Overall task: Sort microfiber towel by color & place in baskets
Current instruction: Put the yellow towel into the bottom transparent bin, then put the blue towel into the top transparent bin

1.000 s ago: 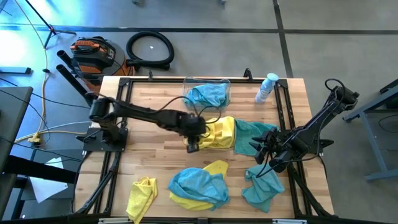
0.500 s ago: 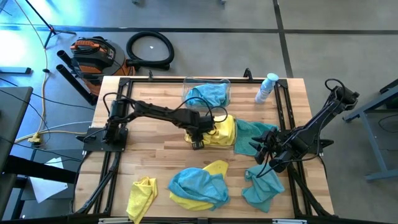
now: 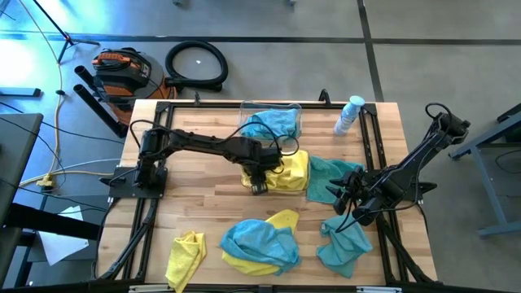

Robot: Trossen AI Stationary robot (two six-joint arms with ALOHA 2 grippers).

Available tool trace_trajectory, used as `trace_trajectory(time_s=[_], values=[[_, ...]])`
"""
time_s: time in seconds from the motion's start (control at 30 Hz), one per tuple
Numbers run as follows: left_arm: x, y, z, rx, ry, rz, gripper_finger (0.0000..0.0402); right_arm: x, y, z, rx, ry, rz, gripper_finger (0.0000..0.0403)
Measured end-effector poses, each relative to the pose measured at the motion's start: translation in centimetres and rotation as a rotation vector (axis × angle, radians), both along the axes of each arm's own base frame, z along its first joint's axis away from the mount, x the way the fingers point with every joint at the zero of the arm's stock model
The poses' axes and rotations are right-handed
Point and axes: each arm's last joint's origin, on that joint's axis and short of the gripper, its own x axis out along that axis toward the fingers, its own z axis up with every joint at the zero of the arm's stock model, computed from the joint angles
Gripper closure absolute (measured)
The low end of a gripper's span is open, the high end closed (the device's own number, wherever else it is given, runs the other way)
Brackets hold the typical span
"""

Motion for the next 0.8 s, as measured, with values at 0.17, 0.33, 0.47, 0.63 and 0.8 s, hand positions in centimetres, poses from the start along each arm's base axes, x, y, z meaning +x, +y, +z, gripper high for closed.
trace_trajectory(time_s=[0.17,0.33,0.47,0.63,0.8], values=[[-0.5,-0.4,3.0,0.037,-0.084,-0.002,0.0292,0.0,0.0,0.0,-0.002,0.002,0.000,0.0277],[-1.7,-1.0,6.0,0.114,-0.151,-0.023,0.0292,0.1,0.0,-0.1,-0.009,0.008,0.001,0.0277],[-2.6,-2.3,7.6,0.133,-0.208,-0.085,0.0292,0.1,0.1,-0.2,-0.011,0.013,0.001,0.0277],[-4.6,-3.4,7.2,0.155,-0.258,-0.110,0.0292,0.1,0.1,-0.4,-0.010,0.020,-0.002,0.0277],[-8.3,-4.4,6.2,0.127,-0.335,-0.055,0.0292,0.2,0.2,-0.4,0.002,0.016,-0.008,0.0277]])
